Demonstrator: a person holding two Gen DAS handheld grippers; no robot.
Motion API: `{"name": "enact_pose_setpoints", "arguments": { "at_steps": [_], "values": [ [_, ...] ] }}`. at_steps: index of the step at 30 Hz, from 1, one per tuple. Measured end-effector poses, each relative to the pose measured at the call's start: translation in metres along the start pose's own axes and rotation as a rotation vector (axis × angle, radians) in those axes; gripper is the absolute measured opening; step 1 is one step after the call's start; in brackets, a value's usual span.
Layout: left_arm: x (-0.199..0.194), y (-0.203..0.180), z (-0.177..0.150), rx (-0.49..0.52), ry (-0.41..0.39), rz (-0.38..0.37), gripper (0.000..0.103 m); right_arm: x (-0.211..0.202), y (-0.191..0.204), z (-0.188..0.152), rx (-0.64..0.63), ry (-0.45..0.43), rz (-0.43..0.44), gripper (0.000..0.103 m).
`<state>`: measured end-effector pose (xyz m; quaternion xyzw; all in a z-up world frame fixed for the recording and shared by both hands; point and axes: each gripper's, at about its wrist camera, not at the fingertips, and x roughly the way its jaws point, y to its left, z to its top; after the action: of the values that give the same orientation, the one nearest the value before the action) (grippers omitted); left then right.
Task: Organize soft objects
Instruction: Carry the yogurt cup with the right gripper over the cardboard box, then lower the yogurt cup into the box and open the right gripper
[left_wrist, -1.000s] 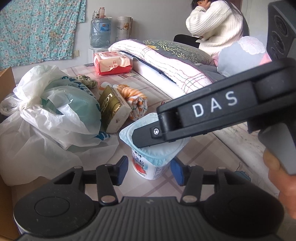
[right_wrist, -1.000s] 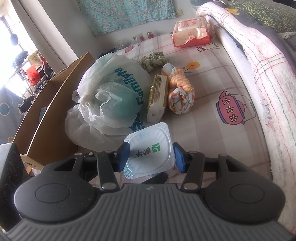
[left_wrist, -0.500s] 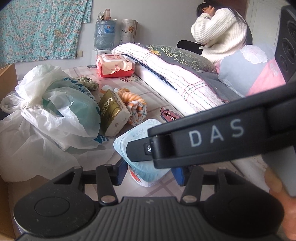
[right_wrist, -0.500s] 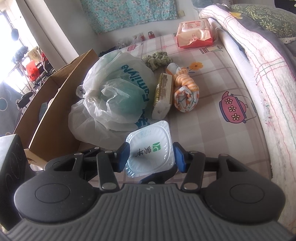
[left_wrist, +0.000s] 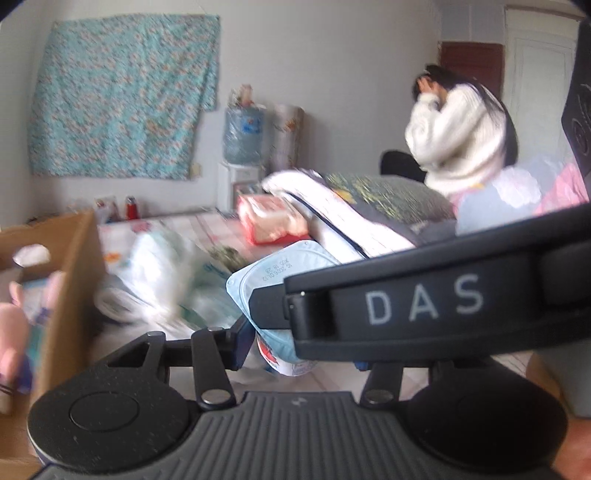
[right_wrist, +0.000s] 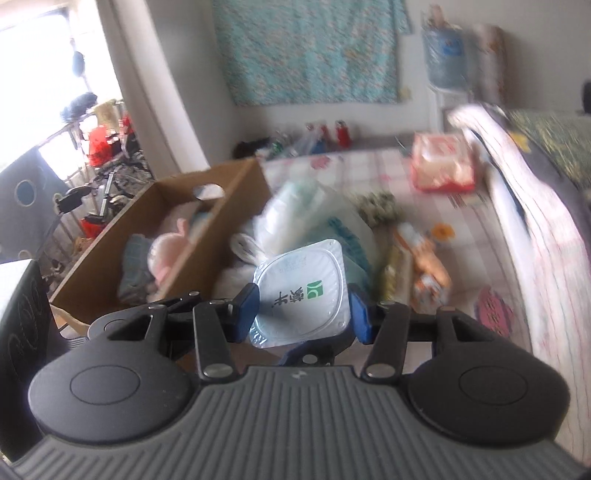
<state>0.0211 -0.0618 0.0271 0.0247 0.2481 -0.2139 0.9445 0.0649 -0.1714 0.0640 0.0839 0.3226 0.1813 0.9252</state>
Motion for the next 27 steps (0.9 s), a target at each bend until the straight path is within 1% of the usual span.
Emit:
{"name": "enact_pose_setpoints", "arguments": {
  "at_steps": [4,7,10,13,16,20,24,26,27],
  "values": [
    [-0.024,0.028,0.019,-0.015,-0.052,0.120,0.052,0.004,0.045,0.027,-0.071,-0.030,0.106,0.051],
    [-0.041,0.056,0.029,-0.051,-0.072,0.212,0.052,0.015,0.082,0.044,-0.133,-0.034,0.176,0.051],
    [-0.050,0.084,0.034,-0.091,-0.049,0.291,0.052,0.036,0.116,0.059,-0.167,0.005,0.257,0.051],
    [-0.052,0.114,0.035,-0.158,0.011,0.339,0.052,0.064,0.141,0.071,-0.172,0.089,0.330,0.051],
    [-0.046,0.142,0.030,-0.224,0.100,0.344,0.052,0.098,0.164,0.079,-0.161,0.221,0.373,0.051],
    [-0.033,0.177,0.017,-0.323,0.207,0.287,0.052,0.136,0.182,0.080,-0.150,0.388,0.361,0.052],
    [-0.024,0.196,0.002,-0.378,0.277,0.225,0.052,0.155,0.182,0.068,-0.152,0.501,0.334,0.052],
    [-0.017,0.201,-0.003,-0.386,0.310,0.195,0.052,0.159,0.182,0.064,-0.159,0.533,0.322,0.052],
    [-0.018,0.201,-0.011,-0.390,0.327,0.180,0.052,0.160,0.179,0.060,-0.164,0.546,0.318,0.052]
  ]
}}
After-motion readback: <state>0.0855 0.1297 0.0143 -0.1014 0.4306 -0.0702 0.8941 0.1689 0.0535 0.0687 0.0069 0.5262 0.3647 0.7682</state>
